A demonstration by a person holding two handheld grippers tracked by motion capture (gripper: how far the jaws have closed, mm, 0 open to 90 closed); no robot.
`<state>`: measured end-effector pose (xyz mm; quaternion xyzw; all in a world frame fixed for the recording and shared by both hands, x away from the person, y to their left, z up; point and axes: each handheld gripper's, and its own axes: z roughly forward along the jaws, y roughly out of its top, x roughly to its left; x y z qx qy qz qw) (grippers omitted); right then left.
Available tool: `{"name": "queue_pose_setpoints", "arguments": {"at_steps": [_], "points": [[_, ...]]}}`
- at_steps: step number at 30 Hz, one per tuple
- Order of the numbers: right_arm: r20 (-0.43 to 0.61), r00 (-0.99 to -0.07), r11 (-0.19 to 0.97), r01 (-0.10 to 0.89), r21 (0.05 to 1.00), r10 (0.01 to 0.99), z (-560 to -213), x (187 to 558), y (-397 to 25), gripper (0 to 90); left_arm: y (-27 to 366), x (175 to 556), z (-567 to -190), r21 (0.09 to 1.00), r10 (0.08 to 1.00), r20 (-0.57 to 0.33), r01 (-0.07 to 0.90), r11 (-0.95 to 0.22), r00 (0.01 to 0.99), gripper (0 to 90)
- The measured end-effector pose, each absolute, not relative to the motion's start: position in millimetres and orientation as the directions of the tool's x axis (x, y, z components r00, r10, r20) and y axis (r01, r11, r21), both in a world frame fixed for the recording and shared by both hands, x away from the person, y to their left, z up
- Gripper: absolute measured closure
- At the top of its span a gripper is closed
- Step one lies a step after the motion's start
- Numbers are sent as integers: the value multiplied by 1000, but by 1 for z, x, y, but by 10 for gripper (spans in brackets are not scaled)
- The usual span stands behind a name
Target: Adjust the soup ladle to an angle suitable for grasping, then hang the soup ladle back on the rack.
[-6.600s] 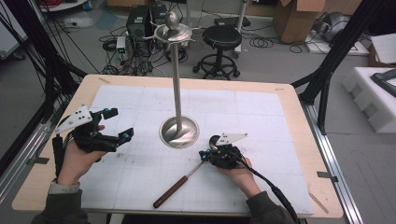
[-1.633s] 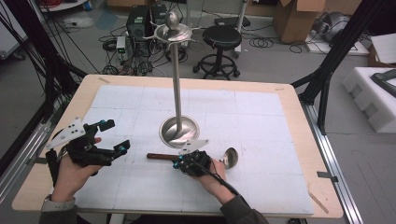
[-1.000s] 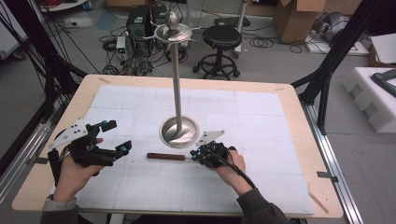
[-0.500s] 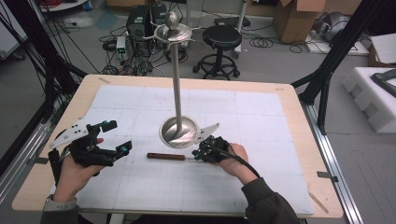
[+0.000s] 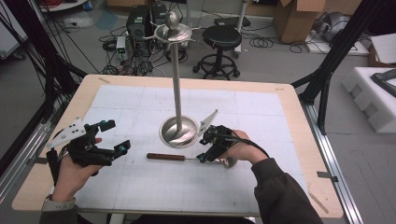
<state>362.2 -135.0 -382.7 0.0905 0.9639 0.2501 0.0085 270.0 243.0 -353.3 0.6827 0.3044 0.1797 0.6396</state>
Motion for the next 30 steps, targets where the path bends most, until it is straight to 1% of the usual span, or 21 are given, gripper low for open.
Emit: {"name": "queue_pose_setpoints", "arguments": {"at_steps": [1,2,3,5,7,14,15,19,23,25,30], "points": [[28,-985,871,162,464,169,-383,362,-134,223,243,270,-353,983,646,-142,185,2,750,17],[27,-988,894,149,423,152,-383,362,-132,178,243,270,-353,983,646,-143,185,2,750,17],[31,-989,903,146,403,146,-382,362,-131,177,243,270,-353,983,645,-143,185,4,751,17],[29,-991,911,133,390,132,-381,361,-128,147,243,269,-353,983,643,-144,184,6,752,17],[2,-995,929,95,358,101,-380,360,-123,145,244,269,-353,984,644,-142,181,6,752,17],[10,-997,951,80,299,80,-384,360,-115,145,244,268,-352,984,644,-142,179,8,752,17],[-2,-997,959,73,275,77,-388,361,-113,145,244,267,-352,983,645,-143,181,7,751,17],[-2,-996,966,81,245,84,-394,363,-111,148,245,267,-353,983,646,-145,184,8,749,17],[12,-997,977,75,200,74,-401,364,-110,200,246,266,-353,983,648,-147,183,11,747,17],[8,-998,984,59,171,59,-404,364,-108,248,246,266,-353,983,649,-145,184,8,747,17],[10,-999,989,48,138,47,-407,364,-105,379,246,266,-354,983,650,-144,186,4,747,17]]}}
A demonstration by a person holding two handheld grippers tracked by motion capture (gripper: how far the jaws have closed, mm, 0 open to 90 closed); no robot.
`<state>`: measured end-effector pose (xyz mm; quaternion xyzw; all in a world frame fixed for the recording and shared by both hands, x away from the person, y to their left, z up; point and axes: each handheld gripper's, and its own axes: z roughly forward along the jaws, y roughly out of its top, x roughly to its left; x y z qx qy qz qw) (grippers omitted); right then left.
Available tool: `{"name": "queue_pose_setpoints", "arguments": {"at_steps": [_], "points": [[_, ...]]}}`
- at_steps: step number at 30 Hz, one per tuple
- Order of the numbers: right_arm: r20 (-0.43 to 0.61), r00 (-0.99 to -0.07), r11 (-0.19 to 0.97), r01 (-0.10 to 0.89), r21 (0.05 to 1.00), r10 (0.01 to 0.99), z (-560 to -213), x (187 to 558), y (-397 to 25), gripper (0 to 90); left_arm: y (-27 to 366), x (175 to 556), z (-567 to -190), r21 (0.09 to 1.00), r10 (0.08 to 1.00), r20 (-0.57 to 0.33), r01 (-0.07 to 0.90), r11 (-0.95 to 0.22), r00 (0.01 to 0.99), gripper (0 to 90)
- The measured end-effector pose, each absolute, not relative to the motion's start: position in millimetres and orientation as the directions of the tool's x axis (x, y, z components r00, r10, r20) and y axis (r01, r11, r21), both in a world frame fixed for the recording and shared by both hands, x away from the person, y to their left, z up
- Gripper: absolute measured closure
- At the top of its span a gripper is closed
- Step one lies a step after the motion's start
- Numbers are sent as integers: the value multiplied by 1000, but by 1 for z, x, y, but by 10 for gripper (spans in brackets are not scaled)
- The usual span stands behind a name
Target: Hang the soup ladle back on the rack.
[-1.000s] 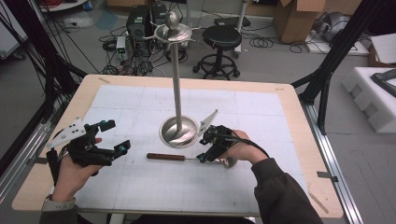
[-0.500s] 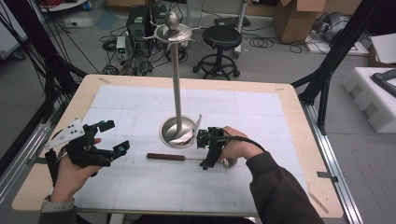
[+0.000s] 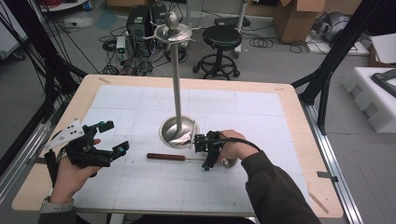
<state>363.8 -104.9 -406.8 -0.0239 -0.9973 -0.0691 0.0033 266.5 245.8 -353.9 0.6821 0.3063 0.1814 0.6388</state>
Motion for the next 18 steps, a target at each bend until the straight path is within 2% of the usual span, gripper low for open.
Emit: {"name": "queue_pose_setpoints", "arguments": {"at_steps": [2,11,18], "points": [[7,-999,991,40,129,39,-406,364,-104,453,247,266,-354,983,653,-146,185,8,743,17],[0,-1000,998,23,55,23,-406,362,-99,650,249,266,-353,983,655,-145,184,9,741,17],[-3,-997,997,71,24,71,-406,361,-102,681,250,265,-353,982,655,-149,186,13,741,17]]}}
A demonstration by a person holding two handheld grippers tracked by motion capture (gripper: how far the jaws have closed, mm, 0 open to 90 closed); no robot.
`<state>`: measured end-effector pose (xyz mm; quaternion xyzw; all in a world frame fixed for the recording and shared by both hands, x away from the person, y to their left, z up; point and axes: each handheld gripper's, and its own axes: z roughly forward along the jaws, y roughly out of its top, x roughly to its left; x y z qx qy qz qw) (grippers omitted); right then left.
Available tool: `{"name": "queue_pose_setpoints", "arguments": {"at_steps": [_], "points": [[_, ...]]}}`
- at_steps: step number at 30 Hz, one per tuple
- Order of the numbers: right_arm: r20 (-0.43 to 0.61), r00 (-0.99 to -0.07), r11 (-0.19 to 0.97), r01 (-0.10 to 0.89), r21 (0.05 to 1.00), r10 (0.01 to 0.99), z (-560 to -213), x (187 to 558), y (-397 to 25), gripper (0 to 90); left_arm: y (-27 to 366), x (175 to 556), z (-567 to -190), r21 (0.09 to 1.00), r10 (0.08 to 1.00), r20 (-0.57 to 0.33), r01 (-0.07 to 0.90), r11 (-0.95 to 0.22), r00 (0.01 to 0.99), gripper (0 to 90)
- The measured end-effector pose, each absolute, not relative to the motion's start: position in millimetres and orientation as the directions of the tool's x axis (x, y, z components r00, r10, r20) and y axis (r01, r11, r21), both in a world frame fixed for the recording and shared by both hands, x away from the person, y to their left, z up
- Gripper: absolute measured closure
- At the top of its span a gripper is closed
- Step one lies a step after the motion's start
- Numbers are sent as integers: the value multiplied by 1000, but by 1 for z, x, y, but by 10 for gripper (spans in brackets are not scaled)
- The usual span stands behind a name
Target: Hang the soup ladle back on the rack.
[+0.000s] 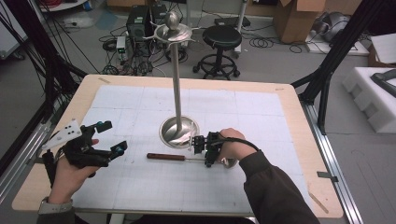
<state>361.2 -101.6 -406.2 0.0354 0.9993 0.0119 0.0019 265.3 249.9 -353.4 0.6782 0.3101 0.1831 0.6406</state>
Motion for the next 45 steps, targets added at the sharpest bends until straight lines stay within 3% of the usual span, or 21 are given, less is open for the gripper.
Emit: {"name": "queue_pose_setpoints", "arguments": {"at_steps": [2,4,6,12,25,37,45], "points": [[-3,-998,997,66,31,67,-407,361,-102,717,250,265,-353,982,655,-150,186,15,740,17],[-12,-999,999,50,15,50,-406,360,-102,821,250,265,-353,983,655,-149,185,14,741,17],[-13,-999,999,45,9,45,-406,359,-101,832,250,265,-353,983,655,-149,186,14,741,17],[-24,-999,998,39,49,41,-406,357,-106,843,250,265,-353,982,655,-152,187,17,740,17],[-1,-994,959,105,263,109,-393,349,-138,844,259,263,-351,983,677,-159,175,45,718,17],[46,-983,825,176,537,180,-373,338,-178,844,257,262,-351,983,683,-165,177,53,712,17],[25,-975,755,189,628,222,-359,332,-189,844,252,259,-346,985,663,-156,162,53,732,17]]}}
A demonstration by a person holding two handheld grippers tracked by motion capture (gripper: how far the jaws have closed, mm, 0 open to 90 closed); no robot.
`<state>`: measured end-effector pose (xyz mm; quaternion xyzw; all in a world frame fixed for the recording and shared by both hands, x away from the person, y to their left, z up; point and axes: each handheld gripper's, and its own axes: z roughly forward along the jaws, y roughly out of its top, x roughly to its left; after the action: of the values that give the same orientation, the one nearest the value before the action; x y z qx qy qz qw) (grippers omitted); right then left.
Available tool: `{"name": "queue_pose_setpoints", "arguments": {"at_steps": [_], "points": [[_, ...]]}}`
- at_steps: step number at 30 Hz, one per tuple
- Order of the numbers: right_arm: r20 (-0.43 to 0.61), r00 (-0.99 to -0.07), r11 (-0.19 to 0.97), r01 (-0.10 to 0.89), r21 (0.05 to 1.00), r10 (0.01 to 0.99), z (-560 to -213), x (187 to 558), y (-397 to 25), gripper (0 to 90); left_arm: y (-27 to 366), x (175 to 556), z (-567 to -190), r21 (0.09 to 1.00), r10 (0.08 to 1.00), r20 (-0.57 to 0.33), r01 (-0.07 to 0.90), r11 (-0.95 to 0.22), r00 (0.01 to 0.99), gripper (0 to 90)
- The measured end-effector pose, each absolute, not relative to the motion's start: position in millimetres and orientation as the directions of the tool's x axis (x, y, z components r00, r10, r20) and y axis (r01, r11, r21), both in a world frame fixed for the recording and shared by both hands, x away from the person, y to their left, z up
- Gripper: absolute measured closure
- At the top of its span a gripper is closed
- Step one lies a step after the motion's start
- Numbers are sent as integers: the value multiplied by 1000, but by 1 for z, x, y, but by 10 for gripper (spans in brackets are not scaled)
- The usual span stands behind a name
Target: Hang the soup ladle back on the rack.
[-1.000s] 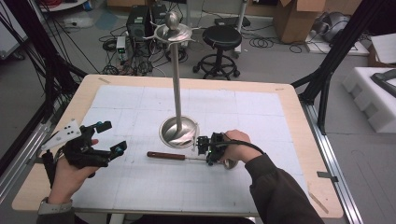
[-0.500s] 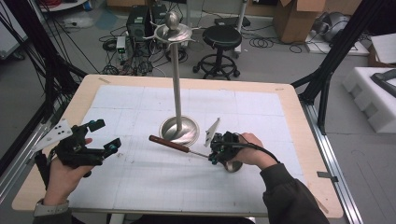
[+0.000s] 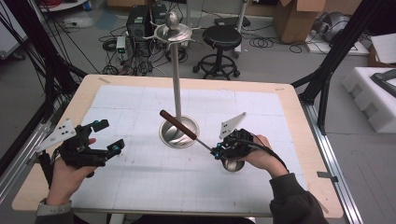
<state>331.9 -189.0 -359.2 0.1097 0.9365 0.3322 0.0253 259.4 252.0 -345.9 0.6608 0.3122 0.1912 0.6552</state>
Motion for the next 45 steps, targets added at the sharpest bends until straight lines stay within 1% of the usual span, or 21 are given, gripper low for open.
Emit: {"name": "queue_pose_setpoints", "arguments": {"at_steps": [8,11,12,14,16,22,33,45], "points": [[18,-953,640,217,738,302,-353,325,-199,844,254,259,-346,985,669,-155,162,53,727,17],[27,-936,572,237,785,351,-351,321,-204,844,254,259,-346,985,669,-158,163,55,726,17],[29,-925,529,242,813,378,-350,317,-207,844,255,259,-347,985,670,-156,166,49,726,17],[26,-922,517,240,821,387,-350,316,-208,844,254,260,-347,985,670,-158,167,51,725,17],[21,-909,465,233,854,417,-350,314,-212,843,254,260,-348,985,670,-157,168,49,726,17],[56,-901,417,253,873,430,-351,314,-218,844,253,262,-351,982,665,-170,178,56,728,17],[71,-872,325,254,911,484,-344,319,-227,844,254,264,-353,981,667,-177,185,60,724,17],[80,-857,296,262,919,510,-332,336,-230,844,254,272,-358,978,666,-189,201,59,722,17]]}}
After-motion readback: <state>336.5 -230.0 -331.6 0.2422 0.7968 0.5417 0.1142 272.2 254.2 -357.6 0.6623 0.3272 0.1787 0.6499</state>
